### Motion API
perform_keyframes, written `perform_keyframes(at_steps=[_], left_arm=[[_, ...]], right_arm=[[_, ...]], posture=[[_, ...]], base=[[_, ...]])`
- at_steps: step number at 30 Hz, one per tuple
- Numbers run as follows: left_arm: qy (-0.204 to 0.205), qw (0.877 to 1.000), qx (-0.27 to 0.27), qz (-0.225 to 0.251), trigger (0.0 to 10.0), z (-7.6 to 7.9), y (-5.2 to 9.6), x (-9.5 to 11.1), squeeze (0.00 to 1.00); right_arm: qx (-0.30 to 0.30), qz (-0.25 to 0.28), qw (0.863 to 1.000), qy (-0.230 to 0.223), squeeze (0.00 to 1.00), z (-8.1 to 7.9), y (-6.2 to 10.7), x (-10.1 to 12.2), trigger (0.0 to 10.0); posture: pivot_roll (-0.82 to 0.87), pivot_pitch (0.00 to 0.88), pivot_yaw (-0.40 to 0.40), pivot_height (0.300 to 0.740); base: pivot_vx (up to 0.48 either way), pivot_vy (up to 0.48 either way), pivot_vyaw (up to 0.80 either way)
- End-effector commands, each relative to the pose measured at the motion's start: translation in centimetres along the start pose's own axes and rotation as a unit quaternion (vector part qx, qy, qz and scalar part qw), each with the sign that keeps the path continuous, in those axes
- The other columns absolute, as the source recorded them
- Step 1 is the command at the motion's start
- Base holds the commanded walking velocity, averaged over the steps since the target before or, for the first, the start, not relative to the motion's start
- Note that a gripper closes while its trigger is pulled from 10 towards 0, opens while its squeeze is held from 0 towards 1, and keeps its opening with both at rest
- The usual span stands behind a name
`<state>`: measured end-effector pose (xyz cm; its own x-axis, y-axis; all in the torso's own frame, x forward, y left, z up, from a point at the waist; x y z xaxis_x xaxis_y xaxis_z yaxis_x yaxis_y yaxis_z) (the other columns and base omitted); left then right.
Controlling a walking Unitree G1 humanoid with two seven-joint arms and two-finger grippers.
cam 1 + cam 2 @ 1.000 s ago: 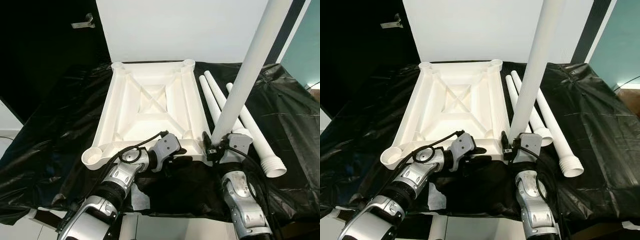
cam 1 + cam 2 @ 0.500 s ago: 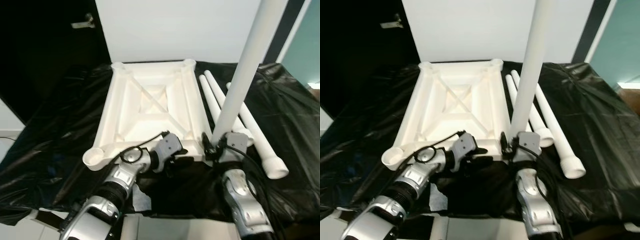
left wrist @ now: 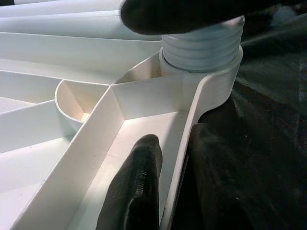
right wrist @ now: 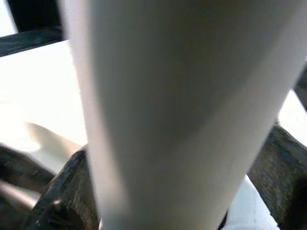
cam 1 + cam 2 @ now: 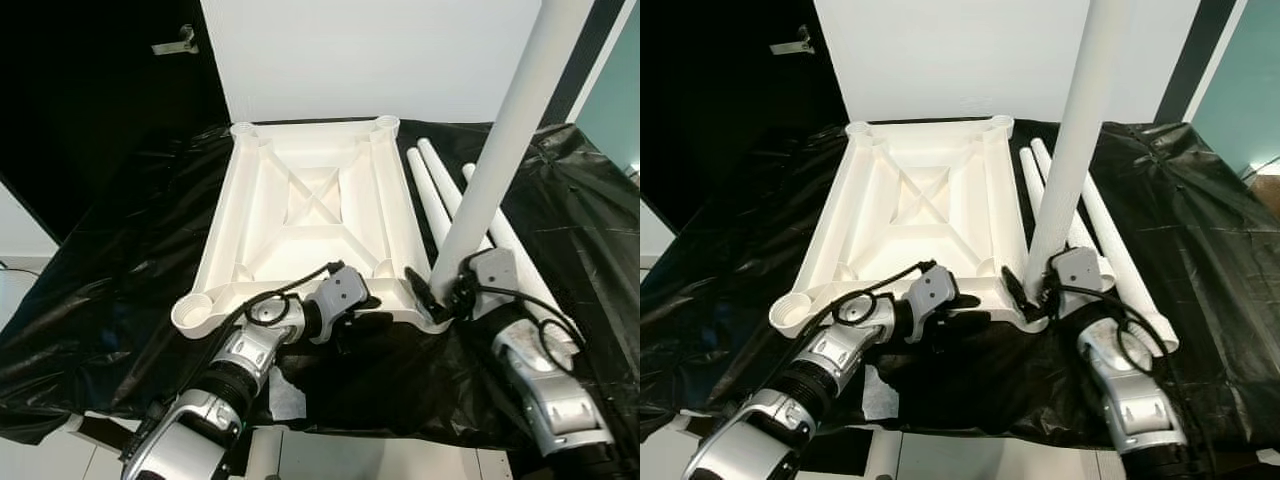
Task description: Building children table
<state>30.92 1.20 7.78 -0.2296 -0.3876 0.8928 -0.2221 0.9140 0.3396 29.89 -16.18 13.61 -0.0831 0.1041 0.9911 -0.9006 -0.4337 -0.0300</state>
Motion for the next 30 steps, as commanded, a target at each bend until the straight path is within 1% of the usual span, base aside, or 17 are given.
perform_keyframes(at_steps=[1, 2, 5, 6, 8, 11, 17, 19, 20, 21, 22, 23, 24, 25, 26, 28, 30], left_arm=[[0.042, 0.995, -0.072, -0.062, 10.0, 3.4, -0.2, -3.5, 0.00], [0.042, 0.995, -0.071, -0.062, 10.0, 3.3, -0.2, -3.5, 0.00], [0.042, 0.995, -0.070, -0.062, 10.0, 3.3, -0.2, -3.5, 0.00], [0.043, 0.995, -0.069, -0.062, 10.0, 3.4, -0.2, -3.6, 0.00], [0.045, 0.995, -0.068, -0.062, 10.0, 3.5, -0.1, -3.6, 0.00], [0.045, 0.995, -0.068, -0.062, 10.0, 3.5, -0.1, -3.6, 0.00], [0.047, 0.995, -0.068, -0.061, 10.0, 3.6, -0.1, -3.7, 0.00], [0.047, 0.995, -0.069, -0.060, 10.0, 3.7, -0.1, -3.7, 0.00], [0.047, 0.995, -0.069, -0.060, 10.0, 3.7, -0.1, -3.7, 0.00], [0.047, 0.995, -0.069, -0.060, 10.0, 3.7, -0.1, -3.7, 0.00], [0.047, 0.995, -0.069, -0.060, 10.0, 3.7, -0.1, -3.7, 0.00], [0.047, 0.995, -0.069, -0.060, 10.0, 3.7, -0.1, -3.7, 0.00], [0.047, 0.995, -0.068, -0.060, 10.0, 3.6, 0.0, -3.7, 0.00], [0.047, 0.995, -0.067, -0.060, 10.0, 3.6, 0.0, -3.7, 0.00], [0.047, 0.995, -0.067, -0.060, 10.0, 3.6, 0.0, -3.7, 0.00], [0.047, 0.995, -0.067, -0.062, 10.0, 3.6, 0.1, -3.8, 0.00], [0.047, 0.995, -0.068, -0.063, 10.0, 3.6, 0.2, -3.8, 0.00]], right_arm=[[0.019, -0.003, 1.000, -0.007, 0.00, -0.4, -0.2, 0.1, 9.8], [0.033, -0.007, 0.999, -0.007, 0.00, -0.6, -0.1, 0.0, 0.0], [0.044, -0.010, 0.999, -0.007, 0.00, -0.7, -0.1, 0.0, 0.0], [0.073, -0.029, 0.997, -0.013, 0.00, -1.0, 0.1, -0.4, 0.0], [0.086, -0.043, 0.995, -0.019, 0.00, -1.0, 0.3, -0.8, 0.0], [0.088, -0.045, 0.995, -0.020, 0.00, -1.0, 0.4, -0.9, 0.0], [0.073, -0.053, 0.995, -0.052, 0.00, -0.8, 0.3, -1.2, 0.0], [0.039, -0.047, 0.995, -0.077, 0.00, -1.4, 0.4, -1.8, 0.0], [0.039, -0.047, 0.995, -0.077, 0.00, -1.4, 0.4, -1.8, 0.0], [-0.002, -0.025, 0.996, -0.083, 0.00, -1.5, 0.5, -1.8, 0.0], [-0.081, 0.018, 0.992, -0.093, 0.00, -0.7, 0.9, -1.2, 0.0], [-0.081, 0.018, 0.992, -0.093, 0.00, -0.7, 0.9, -1.2, 0.0], [-0.157, 0.040, 0.980, -0.112, 0.00, 0.0, 1.4, -1.0, 0.0], [-0.217, 0.049, 0.966, -0.133, 0.00, 0.5, 1.9, -1.1, 0.0], [-0.217, 0.049, 0.966, -0.133, 0.00, 0.5, 1.9, -1.1, 0.0], [-0.265, 0.046, 0.950, -0.159, 0.00, 0.6, 1.9, -1.5, 0.0], [-0.270, 0.049, 0.947, -0.164, 0.00, 0.4, 1.7, -1.3, 0.0]], posture=[[-0.09, 0.000, 0.028, 0.740], [-0.09, 0.000, 0.022, 0.740], [-0.09, 0.000, 0.022, 0.740], [-0.08, 0.000, 0.017, 0.740], [-0.08, 0.000, 0.017, 0.740], [-0.08, 0.000, 0.017, 0.740], [-0.08, 0.000, 0.018, 0.740], [-0.08, 0.000, 0.017, 0.740], [-0.08, 0.000, 0.017, 0.740], [-0.08, 0.000, 0.016, 0.740], [-0.06, 0.002, 0.015, 0.740], [-0.06, 0.002, 0.015, 0.740], [-0.06, 0.001, 0.016, 0.740], [-0.06, 0.001, 0.020, 0.740], [-0.06, 0.001, 0.020, 0.740], [-0.06, 0.002, 0.024, 0.740], [-0.06, 0.001, 0.027, 0.740]], base=[[0.000, 0.000, 0.00], [0.000, 0.000, 0.00], [0.000, 0.000, 0.00], [0.000, 0.000, 0.00], [0.000, 0.000, 0.00], [0.000, 0.000, 0.00], [0.000, 0.000, 0.00], [0.000, 0.000, 0.00], [0.000, 0.000, 0.00], [0.000, 0.000, 0.00], [0.000, 0.000, 0.00], [0.000, 0.000, 0.00], [0.000, 0.000, 0.00], [0.000, 0.000, 0.00], [0.000, 0.000, 0.00], [0.000, 0.000, 0.00], [0.000, 0.000, 0.00]])
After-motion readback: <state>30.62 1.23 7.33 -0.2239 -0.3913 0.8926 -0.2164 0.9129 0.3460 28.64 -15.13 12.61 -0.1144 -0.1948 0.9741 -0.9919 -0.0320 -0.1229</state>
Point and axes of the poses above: a point about 5 cm out from each wrist's last joint towards the gripper, its own y axis pointing back from the gripper into the wrist, its own x axis along the axis of the wrist's last joint, z = x × y, the point moved 3 cm from there along -y, pointing out of the wrist towards the gripper, and after that the axes turned 10 degrees about -y, right-handed, at the moved point
